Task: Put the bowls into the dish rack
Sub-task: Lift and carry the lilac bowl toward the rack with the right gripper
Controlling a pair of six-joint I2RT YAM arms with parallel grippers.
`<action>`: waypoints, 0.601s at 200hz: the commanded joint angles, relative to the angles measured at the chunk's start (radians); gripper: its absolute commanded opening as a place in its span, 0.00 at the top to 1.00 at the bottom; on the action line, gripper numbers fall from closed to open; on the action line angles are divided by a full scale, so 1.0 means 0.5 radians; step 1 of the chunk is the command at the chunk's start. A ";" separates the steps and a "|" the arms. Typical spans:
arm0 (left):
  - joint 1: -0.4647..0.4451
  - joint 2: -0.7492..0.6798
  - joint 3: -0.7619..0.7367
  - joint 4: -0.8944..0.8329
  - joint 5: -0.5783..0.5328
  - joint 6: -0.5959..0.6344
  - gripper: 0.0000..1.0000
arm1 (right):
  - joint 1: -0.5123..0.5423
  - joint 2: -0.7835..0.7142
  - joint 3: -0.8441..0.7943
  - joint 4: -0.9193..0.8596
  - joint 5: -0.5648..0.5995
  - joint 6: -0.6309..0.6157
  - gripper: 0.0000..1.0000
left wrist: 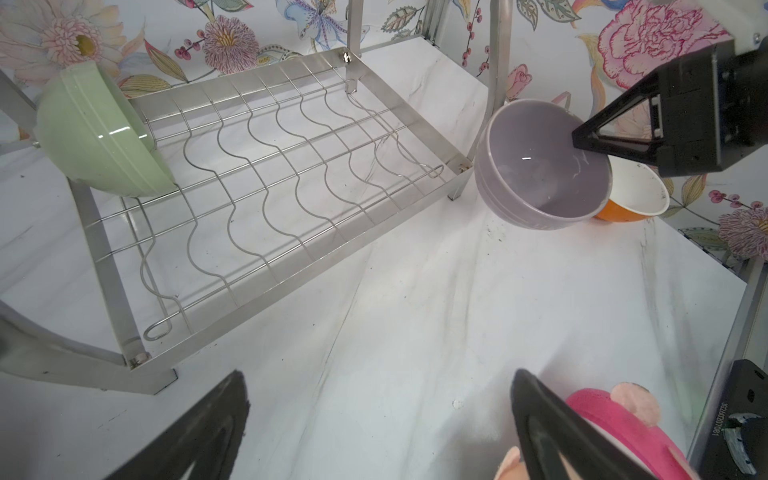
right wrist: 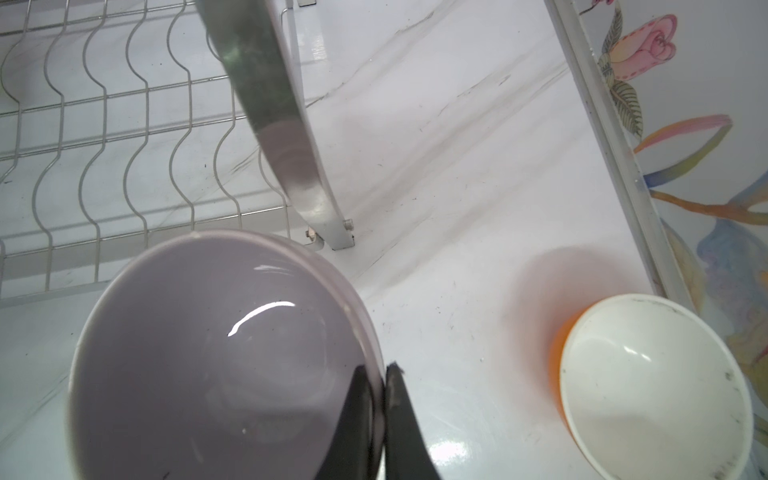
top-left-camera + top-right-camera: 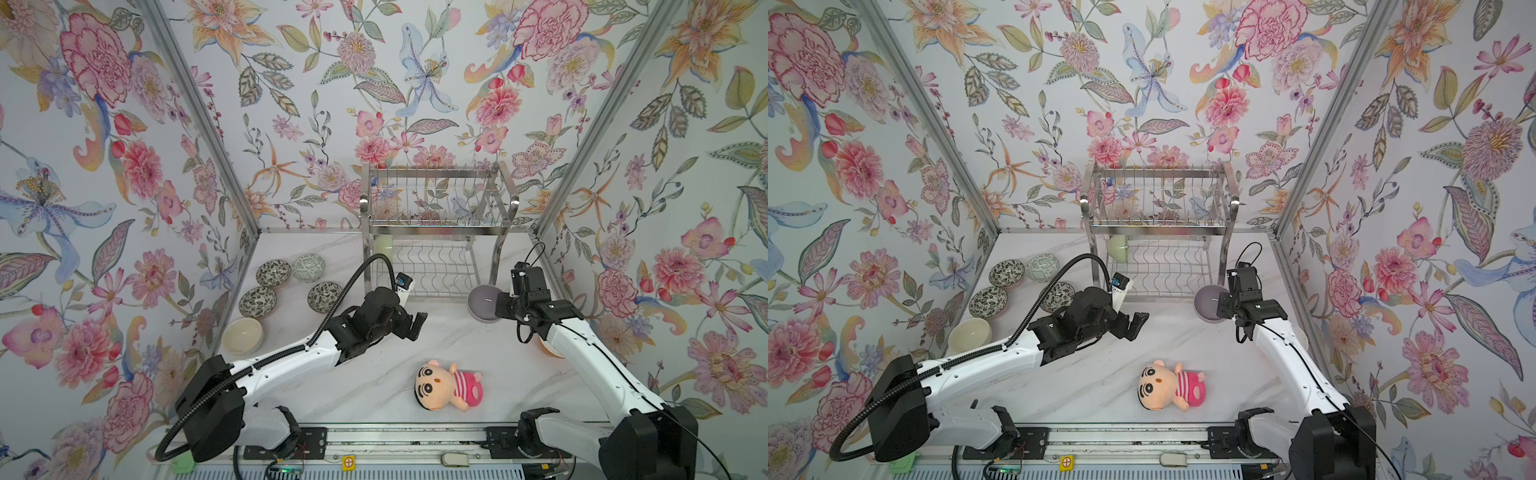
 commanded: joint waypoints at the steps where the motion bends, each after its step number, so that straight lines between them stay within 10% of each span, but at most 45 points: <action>1: 0.054 -0.104 -0.075 -0.044 0.028 -0.057 0.01 | 0.184 0.045 0.017 0.055 0.018 0.072 1.00; 120: 0.243 -0.409 -0.477 0.028 0.075 -0.301 0.01 | 0.866 0.778 0.215 0.351 -0.245 0.247 1.00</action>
